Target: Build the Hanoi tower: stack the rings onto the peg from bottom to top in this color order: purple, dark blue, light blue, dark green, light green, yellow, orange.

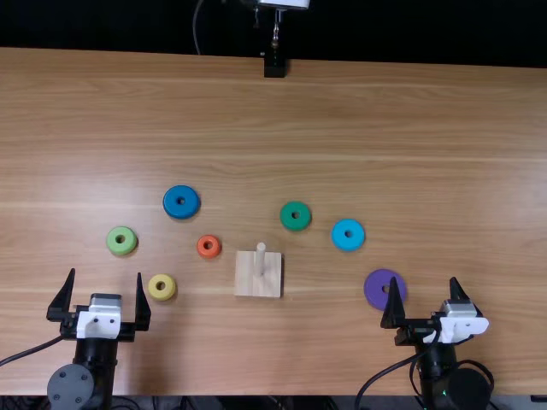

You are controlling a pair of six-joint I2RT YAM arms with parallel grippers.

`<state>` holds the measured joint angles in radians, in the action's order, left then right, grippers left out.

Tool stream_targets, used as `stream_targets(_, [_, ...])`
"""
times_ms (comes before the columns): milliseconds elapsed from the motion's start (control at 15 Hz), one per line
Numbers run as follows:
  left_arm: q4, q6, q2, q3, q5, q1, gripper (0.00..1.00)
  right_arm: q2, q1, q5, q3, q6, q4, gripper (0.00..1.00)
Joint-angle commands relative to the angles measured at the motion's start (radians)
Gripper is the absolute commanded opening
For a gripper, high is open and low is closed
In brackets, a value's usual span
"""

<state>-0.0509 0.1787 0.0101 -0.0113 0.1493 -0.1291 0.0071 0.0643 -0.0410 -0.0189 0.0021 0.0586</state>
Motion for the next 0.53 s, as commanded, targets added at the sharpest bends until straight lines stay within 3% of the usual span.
stream_targets(0, [-0.034, -0.008, -0.010, 0.011, 0.005, 0.008, 1.00, -0.007, -0.011, 0.002, 0.007, 0.002, 0.000, 1.00])
stream_targets(133, [-0.034, -0.008, -0.010, 0.011, 0.005, 0.008, 1.00, -0.007, -0.011, 0.002, -0.018, 0.002, -0.004, 1.00])
stream_targets(333, [-0.034, -0.008, -0.010, 0.011, 0.005, 0.008, 1.00, 0.013, -0.011, -0.001, -0.211, -0.002, -0.002, 1.00])
stream_targets(467, [-0.034, -0.008, -0.010, 0.011, 0.005, 0.008, 1.00, 0.163, -0.009, -0.003, -0.323, 0.000, -0.004, 1.00])
